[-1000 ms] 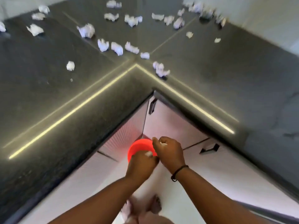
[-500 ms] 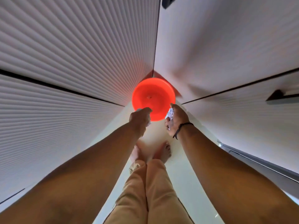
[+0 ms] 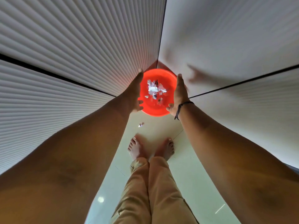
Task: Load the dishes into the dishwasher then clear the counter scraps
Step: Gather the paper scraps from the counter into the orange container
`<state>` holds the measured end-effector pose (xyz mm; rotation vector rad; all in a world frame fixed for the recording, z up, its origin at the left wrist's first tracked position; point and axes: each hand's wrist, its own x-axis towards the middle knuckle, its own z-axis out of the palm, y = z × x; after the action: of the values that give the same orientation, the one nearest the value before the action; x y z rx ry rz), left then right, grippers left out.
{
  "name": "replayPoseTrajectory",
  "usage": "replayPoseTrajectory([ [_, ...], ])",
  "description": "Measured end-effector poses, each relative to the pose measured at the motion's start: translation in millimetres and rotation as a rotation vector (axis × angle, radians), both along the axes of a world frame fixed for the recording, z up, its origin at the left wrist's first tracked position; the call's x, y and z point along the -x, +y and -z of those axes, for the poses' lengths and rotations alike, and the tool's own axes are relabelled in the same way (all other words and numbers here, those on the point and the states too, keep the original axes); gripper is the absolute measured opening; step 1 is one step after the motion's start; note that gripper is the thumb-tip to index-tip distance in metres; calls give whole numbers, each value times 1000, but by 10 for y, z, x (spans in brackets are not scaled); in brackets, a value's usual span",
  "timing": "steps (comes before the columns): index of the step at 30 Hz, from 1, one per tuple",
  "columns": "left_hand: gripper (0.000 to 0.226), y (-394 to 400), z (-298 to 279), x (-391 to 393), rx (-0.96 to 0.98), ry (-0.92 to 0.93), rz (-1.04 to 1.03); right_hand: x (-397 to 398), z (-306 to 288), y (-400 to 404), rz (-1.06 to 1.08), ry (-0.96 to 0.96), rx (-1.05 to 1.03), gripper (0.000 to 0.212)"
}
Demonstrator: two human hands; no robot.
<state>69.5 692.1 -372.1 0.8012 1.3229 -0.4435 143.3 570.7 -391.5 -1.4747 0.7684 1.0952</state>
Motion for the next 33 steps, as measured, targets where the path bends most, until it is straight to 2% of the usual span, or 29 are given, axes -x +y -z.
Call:
replayPoseTrajectory([
  [4,81,12,-48,130,-28,3,9,11,-7,-61,-35,-89,134,76],
  [9,64,-78,-262,273,-184,-15,208,121,-133,-212,-327,-290,313,75],
  [12,46,-190,-494,353,-365,-119,404,215,-456,-295,-558,-427,350,69],
  [16,57,-355,-1080,477,-651,-138,794,291,-1158,-414,-935,-716,515,66],
  [19,52,-483,-1675,514,-851,-314,887,291,-1726,-445,-1211,-1027,646,62],
  [22,49,-455,-2291,395,-1140,-503,1024,178,-2366,-395,-1298,-1215,659,68],
  [25,55,-356,-2981,269,-1408,-712,984,60,-3109,-332,-1281,-1407,600,64],
  [28,46,-246,-3601,183,-1588,-841,862,-6,-3757,-243,-1291,-1561,521,54],
  [31,35,-44,-4063,160,-1778,-908,728,-50,-4227,-199,-1279,-1665,566,45],
  [33,33,175,-4258,125,-1882,-863,706,-129,-4441,-167,-1204,-1706,614,43],
])
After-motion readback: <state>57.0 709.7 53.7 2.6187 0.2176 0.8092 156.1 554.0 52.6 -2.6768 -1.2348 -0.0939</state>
